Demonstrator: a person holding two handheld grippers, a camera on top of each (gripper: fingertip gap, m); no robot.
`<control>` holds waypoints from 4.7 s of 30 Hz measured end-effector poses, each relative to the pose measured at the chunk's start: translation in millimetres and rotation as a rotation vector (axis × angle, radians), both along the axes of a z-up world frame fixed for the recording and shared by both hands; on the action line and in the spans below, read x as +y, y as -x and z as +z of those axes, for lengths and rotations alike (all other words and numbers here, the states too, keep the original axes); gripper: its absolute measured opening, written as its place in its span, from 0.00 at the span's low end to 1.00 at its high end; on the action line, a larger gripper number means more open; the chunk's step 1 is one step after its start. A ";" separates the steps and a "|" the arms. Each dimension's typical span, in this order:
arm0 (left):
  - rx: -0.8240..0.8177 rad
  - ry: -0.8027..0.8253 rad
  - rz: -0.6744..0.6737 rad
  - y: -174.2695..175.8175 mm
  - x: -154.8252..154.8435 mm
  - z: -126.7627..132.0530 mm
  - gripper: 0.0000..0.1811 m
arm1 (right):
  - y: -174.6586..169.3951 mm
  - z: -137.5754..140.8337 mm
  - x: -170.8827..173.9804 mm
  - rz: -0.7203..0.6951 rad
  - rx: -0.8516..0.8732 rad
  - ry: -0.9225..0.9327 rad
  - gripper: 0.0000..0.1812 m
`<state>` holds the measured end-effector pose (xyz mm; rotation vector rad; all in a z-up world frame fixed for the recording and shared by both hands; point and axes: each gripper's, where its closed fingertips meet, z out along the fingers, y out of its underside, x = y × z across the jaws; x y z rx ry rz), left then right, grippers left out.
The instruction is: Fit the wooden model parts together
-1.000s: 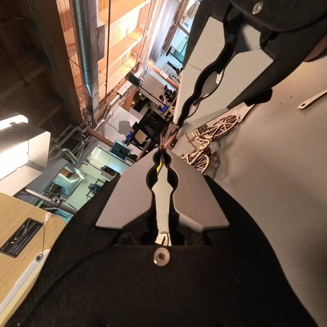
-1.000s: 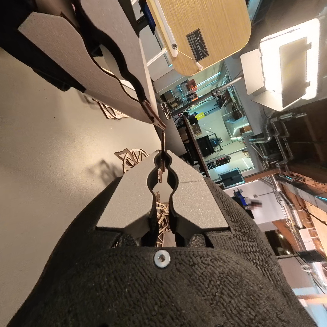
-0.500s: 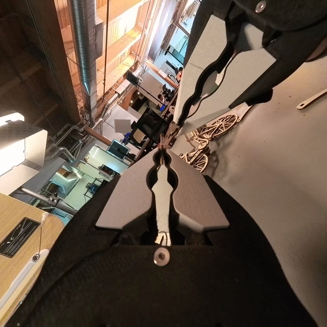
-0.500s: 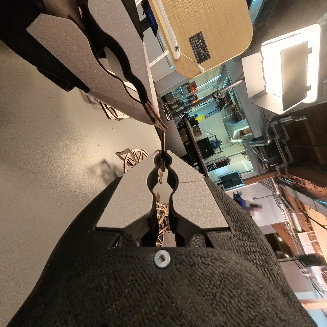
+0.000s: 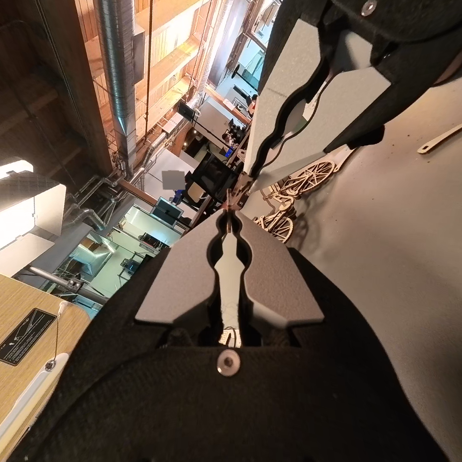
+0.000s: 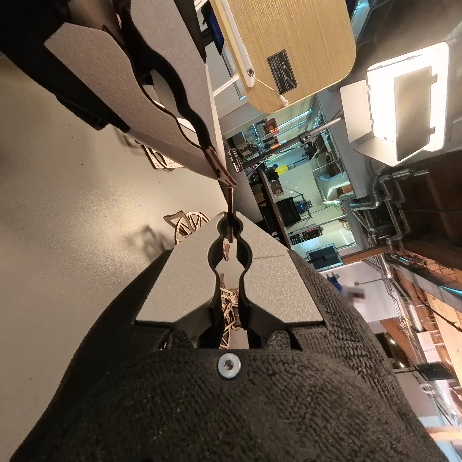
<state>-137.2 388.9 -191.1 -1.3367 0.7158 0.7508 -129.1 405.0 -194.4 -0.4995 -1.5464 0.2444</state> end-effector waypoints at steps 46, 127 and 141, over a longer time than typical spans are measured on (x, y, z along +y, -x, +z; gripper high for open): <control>-0.059 0.035 -0.019 3.3 1.2 -4.7 0.01 | -141.5 -96.4 65.1 -0.340 -0.819 0.777 0.00; -0.617 -0.148 0.372 -45.3 -287.6 91.2 0.00 | -116.9 37.4 -50.2 0.564 -0.155 1.183 0.00; -0.714 -0.358 0.663 -52.2 -431.3 49.4 0.00 | -63.4 24.1 -221.7 0.880 -0.443 1.114 0.01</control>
